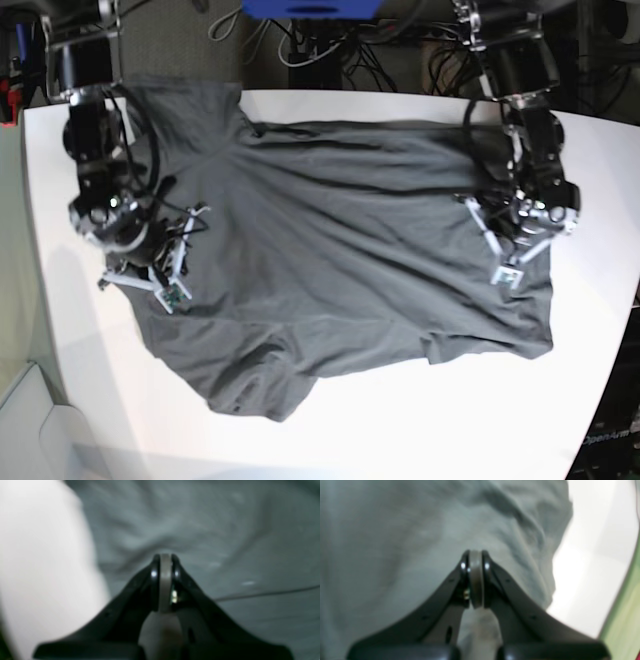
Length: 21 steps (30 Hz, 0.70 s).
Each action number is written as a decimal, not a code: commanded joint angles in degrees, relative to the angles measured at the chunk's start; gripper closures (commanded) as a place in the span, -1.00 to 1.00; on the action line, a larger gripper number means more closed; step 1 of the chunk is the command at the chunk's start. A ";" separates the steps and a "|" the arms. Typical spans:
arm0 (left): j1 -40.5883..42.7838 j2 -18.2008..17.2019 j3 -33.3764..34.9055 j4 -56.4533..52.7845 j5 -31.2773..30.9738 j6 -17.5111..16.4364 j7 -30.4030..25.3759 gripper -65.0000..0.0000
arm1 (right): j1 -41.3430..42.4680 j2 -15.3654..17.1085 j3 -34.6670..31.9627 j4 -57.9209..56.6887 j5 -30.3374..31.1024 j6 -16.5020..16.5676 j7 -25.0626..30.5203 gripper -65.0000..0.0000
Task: Layout the t-shirt on the table in an organized manner, then fold the t-shirt properly
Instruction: 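Drag the shirt corners with both grippers outward, flattening the body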
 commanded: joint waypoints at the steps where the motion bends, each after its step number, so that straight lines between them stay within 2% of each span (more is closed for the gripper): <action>1: -1.92 0.12 0.99 -0.04 -0.40 0.39 -2.38 0.99 | 2.93 0.44 0.17 -1.00 0.56 1.51 1.45 1.00; 3: -2.01 0.65 3.10 -3.20 -0.40 0.39 -4.31 0.99 | 5.75 0.35 0.43 -5.39 0.47 3.97 1.45 1.00; 8: -1.83 0.04 4.50 -10.15 -0.40 0.39 -8.97 0.99 | 6.80 0.35 0.17 -10.76 0.47 4.15 1.45 1.00; 12: -1.57 -3.13 4.41 -15.42 -0.31 0.39 -11.87 0.99 | 3.99 -0.79 0.08 -12.25 0.47 4.15 4.09 1.00; 14: -1.48 -3.48 4.41 -16.21 -0.31 0.39 -11.78 0.99 | 2.05 -0.79 -0.01 -12.25 0.47 4.15 4.97 1.00; 21: 2.21 -8.93 4.41 -16.13 -0.40 0.39 -11.78 0.99 | -3.66 -0.88 -0.10 -11.81 0.47 4.15 5.06 1.00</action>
